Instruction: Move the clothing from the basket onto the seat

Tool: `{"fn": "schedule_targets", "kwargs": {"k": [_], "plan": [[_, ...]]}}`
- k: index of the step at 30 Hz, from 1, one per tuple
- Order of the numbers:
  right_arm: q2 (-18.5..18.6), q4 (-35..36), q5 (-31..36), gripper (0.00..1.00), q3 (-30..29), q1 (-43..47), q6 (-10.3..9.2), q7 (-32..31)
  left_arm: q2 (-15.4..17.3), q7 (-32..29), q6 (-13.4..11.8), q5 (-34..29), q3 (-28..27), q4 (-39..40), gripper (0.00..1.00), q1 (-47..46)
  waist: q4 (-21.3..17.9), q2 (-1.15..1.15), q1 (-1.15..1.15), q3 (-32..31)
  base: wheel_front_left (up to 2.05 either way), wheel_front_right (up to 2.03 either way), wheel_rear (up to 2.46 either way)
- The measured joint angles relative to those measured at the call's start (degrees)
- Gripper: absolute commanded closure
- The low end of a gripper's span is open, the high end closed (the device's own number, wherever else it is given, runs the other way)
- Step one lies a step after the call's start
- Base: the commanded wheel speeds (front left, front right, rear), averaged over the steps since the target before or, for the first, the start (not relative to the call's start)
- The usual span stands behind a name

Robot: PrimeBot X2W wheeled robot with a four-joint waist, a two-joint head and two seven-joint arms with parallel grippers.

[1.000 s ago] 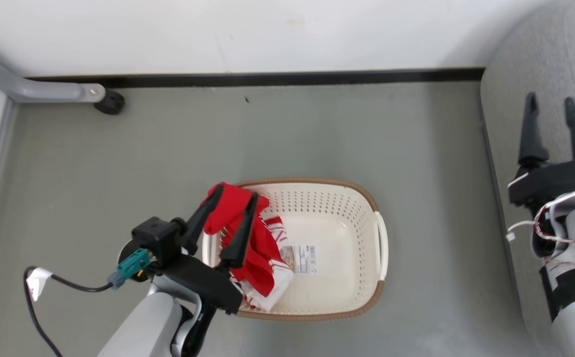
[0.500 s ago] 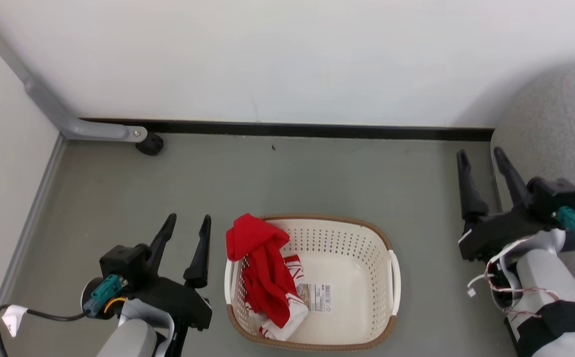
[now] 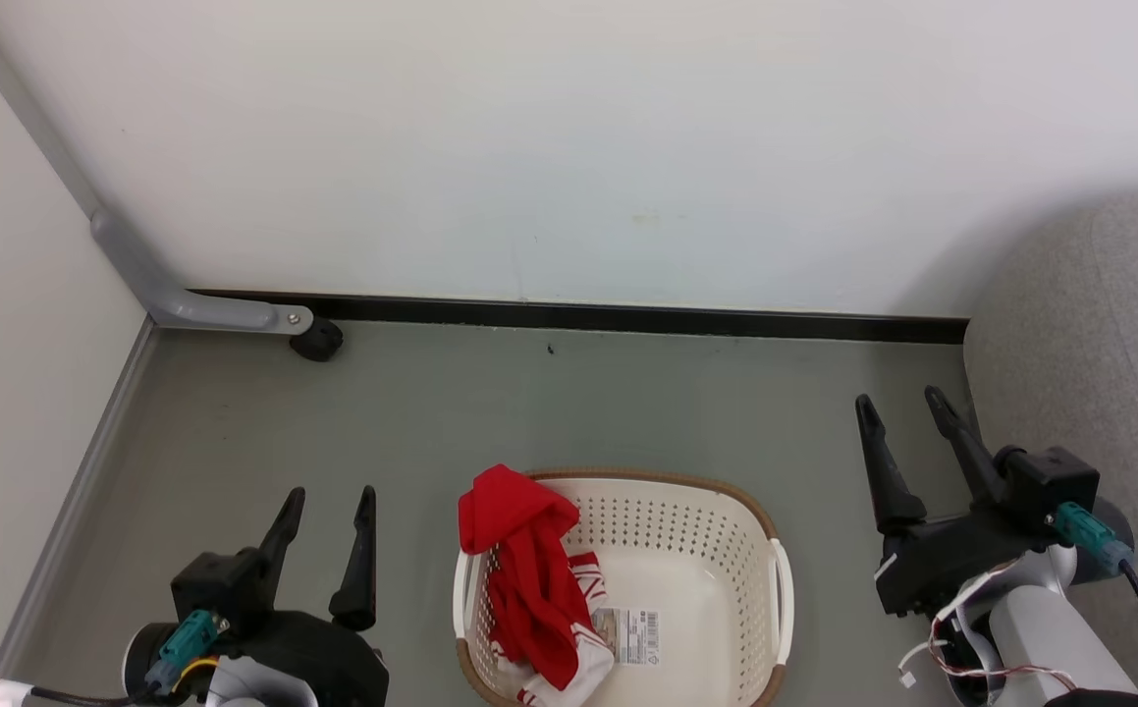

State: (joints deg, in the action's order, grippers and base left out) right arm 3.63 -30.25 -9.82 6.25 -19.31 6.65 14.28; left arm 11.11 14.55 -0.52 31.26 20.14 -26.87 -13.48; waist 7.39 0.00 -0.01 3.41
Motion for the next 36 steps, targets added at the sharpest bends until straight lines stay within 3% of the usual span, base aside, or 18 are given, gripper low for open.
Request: {"fn": "schedule_targets", "kwargs": {"k": [10, 25, 36], "plan": [[-0.4, 2.38, -0.79, 0.0, 1.47, 3.98, 0.14, 0.0, 0.35, 0.0, -0.57, -2.78, -2.89, 2.99, 0.0, 5.42, -1.28, 0.0, 0.01, -0.93, 0.0, 0.0, 0.0], [-0.52, 5.7, -0.78, 0.0, 1.27, 8.34, -3.14, 0.0, -1.78, 0.0, -2.6, -5.88, -7.92, 5.82, 0.0, 8.22, -3.48, 0.01, 0.01, -1.31, 0.0, 0.0, 0.0], [-0.57, 7.86, -0.81, 0.0, 1.24, 9.33, -3.88, 0.0, -2.67, 0.0, -2.49, -7.39, -10.03, 6.66, 0.0, 9.32, -4.15, 0.01, 0.01, -1.23, 0.0, 0.0, 0.0]]}}
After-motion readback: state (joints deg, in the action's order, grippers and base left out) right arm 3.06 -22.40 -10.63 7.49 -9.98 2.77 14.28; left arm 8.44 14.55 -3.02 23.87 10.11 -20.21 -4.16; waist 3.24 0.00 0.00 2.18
